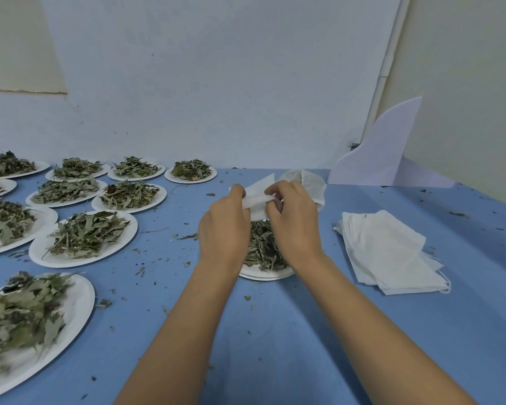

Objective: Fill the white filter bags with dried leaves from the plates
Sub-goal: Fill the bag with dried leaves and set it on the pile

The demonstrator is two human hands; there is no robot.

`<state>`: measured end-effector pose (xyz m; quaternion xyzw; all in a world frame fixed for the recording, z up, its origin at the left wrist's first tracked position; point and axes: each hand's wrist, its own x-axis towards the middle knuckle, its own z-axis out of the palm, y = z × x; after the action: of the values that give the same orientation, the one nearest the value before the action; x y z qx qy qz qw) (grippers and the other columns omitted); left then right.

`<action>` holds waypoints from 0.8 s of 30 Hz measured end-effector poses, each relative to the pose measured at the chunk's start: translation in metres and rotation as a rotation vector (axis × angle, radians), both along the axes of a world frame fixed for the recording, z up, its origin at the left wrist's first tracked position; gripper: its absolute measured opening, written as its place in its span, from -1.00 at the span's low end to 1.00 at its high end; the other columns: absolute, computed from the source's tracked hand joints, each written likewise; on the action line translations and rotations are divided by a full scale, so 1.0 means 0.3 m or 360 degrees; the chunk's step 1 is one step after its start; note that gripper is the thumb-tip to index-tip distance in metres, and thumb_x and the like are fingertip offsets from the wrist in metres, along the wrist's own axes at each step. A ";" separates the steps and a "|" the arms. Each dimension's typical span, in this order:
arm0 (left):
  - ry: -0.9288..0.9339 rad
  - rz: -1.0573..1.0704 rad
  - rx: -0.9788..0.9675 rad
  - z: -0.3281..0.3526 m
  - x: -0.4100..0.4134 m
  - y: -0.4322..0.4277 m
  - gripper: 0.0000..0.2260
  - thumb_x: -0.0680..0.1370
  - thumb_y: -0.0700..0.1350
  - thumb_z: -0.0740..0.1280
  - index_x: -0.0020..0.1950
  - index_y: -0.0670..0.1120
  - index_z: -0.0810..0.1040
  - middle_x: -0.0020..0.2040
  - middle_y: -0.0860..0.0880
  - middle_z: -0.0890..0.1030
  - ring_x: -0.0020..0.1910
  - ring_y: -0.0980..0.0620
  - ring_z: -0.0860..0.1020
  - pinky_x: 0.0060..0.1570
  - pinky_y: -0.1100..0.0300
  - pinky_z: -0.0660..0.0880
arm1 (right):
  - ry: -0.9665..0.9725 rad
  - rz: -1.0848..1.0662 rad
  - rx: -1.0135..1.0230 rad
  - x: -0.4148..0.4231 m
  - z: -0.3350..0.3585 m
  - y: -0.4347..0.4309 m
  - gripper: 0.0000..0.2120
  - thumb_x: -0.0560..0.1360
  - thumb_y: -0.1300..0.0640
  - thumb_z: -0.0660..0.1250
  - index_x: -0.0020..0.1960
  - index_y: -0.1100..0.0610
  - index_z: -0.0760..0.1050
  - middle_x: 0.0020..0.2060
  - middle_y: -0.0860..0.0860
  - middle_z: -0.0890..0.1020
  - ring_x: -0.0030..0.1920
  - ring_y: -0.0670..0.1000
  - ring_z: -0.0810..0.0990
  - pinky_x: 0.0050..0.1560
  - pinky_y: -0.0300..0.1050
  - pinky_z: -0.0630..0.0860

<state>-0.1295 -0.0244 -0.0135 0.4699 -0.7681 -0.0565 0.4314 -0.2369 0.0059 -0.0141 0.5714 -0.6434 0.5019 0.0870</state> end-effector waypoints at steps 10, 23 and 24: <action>0.0372 0.0019 -0.0229 -0.021 0.036 -0.030 -0.87 0.59 -0.13 0.26 0.04 -0.14 0.56 -0.19 -0.06 0.61 -0.23 -0.08 0.54 -0.26 0.09 0.40 | -0.0663 0.0427 0.0074 -0.008 0.004 0.002 -0.67 0.50 -0.05 0.36 0.23 -0.02 0.45 0.06 -0.18 0.51 -0.02 -0.34 0.49 -0.08 -0.45 0.42; 0.0846 0.0213 0.0162 -0.054 0.064 -0.073 -0.88 0.60 -0.05 0.24 -0.06 -0.08 0.48 -0.37 0.14 0.43 -0.39 0.17 0.43 -0.45 0.31 0.27 | 0.0435 0.0341 0.1134 -0.040 -0.112 -0.016 -0.28 0.34 -0.45 0.26 0.44 -0.36 0.12 0.55 -0.14 -0.11 0.53 0.08 -0.26 0.48 0.13 -0.19; 0.0859 0.0218 0.0167 -0.054 0.065 -0.075 -0.89 0.60 -0.06 0.25 -0.06 -0.07 0.48 -0.37 0.14 0.44 -0.40 0.18 0.43 -0.45 0.31 0.27 | 0.0413 0.0340 0.1134 -0.038 -0.114 -0.018 -0.32 0.35 -0.43 0.27 0.42 -0.33 0.18 0.55 -0.13 -0.05 0.54 0.08 -0.21 0.48 0.11 -0.15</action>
<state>-0.1101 -0.0469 -0.0298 0.5104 -0.5880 -0.1898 0.5981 -0.2483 0.0004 -0.0483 0.6882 -0.6980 0.1769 -0.0888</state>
